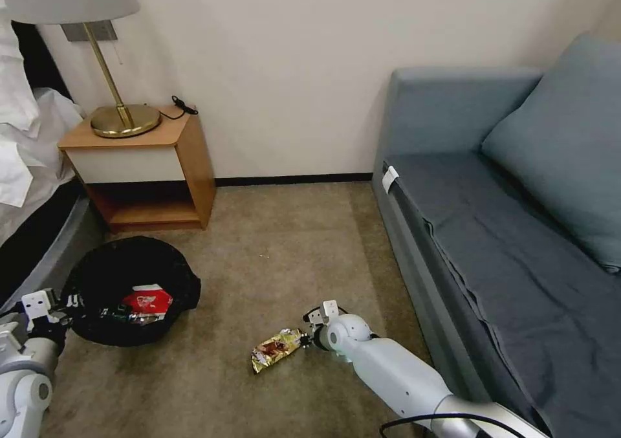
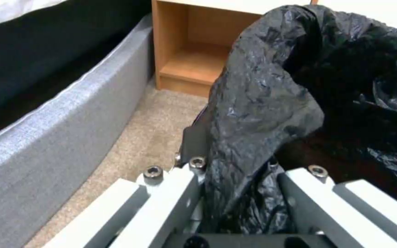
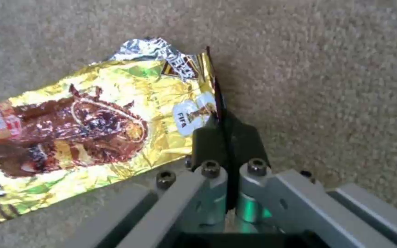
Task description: Pick up the trash bin, then pick up the garbage on the floor and place it into the trash bin.
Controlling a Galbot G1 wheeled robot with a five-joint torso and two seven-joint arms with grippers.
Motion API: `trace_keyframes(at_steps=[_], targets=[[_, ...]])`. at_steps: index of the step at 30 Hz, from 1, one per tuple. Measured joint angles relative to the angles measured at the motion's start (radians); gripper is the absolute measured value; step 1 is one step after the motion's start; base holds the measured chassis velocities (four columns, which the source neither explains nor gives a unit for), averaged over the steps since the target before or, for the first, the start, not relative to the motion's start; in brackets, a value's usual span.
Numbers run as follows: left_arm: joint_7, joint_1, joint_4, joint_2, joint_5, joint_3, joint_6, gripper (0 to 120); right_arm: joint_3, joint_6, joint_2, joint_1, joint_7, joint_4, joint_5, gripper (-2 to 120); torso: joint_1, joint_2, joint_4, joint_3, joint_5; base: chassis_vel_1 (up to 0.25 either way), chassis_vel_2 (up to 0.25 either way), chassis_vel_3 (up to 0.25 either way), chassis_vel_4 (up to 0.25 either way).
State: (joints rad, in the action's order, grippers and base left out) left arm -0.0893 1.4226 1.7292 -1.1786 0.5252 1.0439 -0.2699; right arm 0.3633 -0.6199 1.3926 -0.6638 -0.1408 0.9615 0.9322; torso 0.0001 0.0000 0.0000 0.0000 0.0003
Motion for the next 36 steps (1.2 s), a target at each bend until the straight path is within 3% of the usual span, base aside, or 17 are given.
trace_keyframes(at_steps=[18, 36], targets=[[0.0, 0.001, 0.003, 0.0, 0.0, -0.008, 0.0, 4, -0.002, 0.003, -0.017, 0.008, -0.003, 0.023, 0.0, 0, 0.0, 0.0, 0.0, 0.0, -0.0002, 0.0, 0.0, 0.0, 0.0], [0.004, -0.018, 0.009, 0.0, -0.009, -0.047, -0.005, 4, -0.022, 0.007, -0.117, 0.008, -0.05, 0.194, 0.058, 0, 0.0, 0.0, -0.0001, 0.0, 0.0, 0.0, 0.0, 0.0, 0.0]])
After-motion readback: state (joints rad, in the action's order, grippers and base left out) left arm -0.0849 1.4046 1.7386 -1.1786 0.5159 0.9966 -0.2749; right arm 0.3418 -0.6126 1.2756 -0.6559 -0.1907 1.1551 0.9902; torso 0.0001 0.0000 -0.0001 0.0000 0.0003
